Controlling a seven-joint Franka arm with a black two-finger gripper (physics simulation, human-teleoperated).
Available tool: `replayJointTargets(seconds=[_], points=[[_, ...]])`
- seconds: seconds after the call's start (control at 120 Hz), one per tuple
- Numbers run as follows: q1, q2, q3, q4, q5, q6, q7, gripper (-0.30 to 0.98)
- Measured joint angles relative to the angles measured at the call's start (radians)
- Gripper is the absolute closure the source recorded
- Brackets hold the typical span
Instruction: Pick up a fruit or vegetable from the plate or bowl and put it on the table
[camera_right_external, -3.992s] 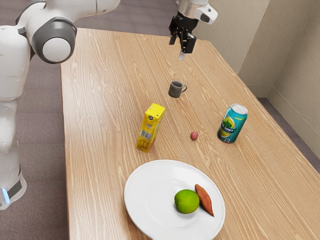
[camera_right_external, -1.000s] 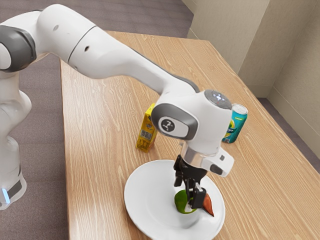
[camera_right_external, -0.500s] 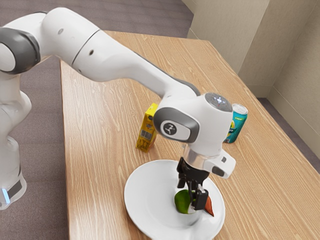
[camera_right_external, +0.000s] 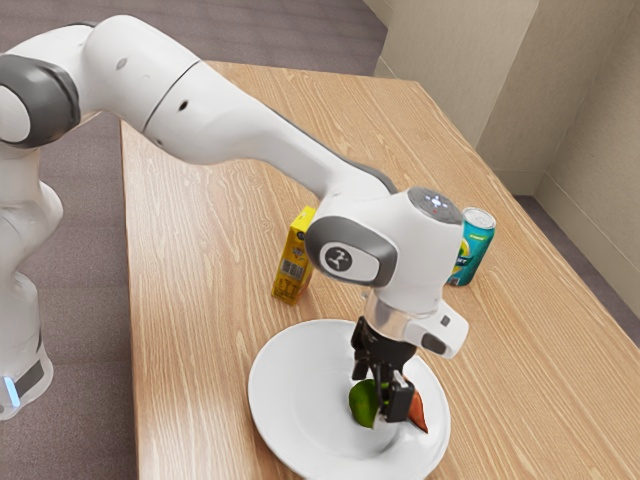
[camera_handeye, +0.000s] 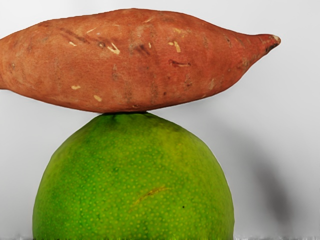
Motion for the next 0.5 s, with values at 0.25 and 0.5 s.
replayJointTargets(seconds=[0.25,0.5], points=[[0.000,0.004,0.001,-0.004,-0.015,0.001,0.005,0.00],[0.005,0.018,0.003,-0.004,-0.016,0.002,0.009,0.00]])
